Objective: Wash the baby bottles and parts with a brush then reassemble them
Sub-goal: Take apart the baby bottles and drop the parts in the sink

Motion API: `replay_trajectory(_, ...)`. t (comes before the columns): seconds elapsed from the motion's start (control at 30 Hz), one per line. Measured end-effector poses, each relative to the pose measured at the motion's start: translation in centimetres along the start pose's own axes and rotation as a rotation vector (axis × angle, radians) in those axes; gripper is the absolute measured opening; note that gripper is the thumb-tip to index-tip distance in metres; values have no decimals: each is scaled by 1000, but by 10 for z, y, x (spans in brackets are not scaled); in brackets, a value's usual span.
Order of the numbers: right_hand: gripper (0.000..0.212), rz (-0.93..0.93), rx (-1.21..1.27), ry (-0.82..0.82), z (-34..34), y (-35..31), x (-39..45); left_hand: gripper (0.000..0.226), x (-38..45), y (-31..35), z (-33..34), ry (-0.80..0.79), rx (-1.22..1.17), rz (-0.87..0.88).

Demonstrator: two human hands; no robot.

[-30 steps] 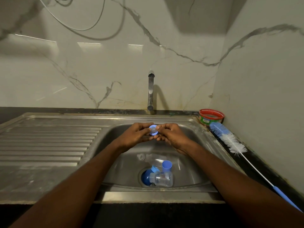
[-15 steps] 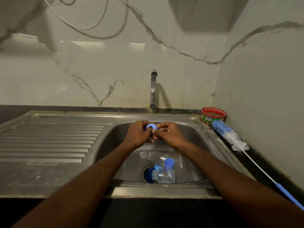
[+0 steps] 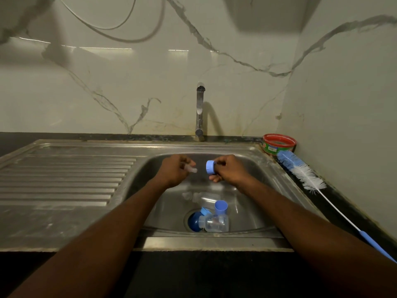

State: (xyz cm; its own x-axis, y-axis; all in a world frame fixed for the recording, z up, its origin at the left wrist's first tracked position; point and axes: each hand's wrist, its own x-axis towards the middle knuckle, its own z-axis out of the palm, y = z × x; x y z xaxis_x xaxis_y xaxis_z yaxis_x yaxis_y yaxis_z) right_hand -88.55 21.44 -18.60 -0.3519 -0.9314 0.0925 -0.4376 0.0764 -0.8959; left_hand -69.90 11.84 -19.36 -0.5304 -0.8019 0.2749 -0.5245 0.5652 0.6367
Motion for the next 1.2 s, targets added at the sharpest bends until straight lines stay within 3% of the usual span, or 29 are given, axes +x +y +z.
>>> replay_trajectory(0.13, 16, 97, -327, -148, -7, 8, -7, 41, 0, -19, 7, -199, 292, -64)
replay_trajectory(0.3, 24, 125, -441, -200, -3, 10, -3, 30, 1, -19, 16, -269, 384, -8)
replay_trajectory(0.57, 9, 104, -474, -217, -5, 12, 0, 33, 5, -21, 17, -164, 345, 21)
replay_trajectory(0.73, 14, 97, -487, -213, -7, 10, -4, 30, 5, -22, 17, -175, 343, -1)
replay_trajectory(0.97, 15, -82, -553, -139, -4, 2, -15, 20, -4, -22, 9, -101, 420, -48)
replay_trajectory(1.2, 51, -288, -716, -82, 8, -10, -32, 18, -30, -4, -6, -10, 471, -19)
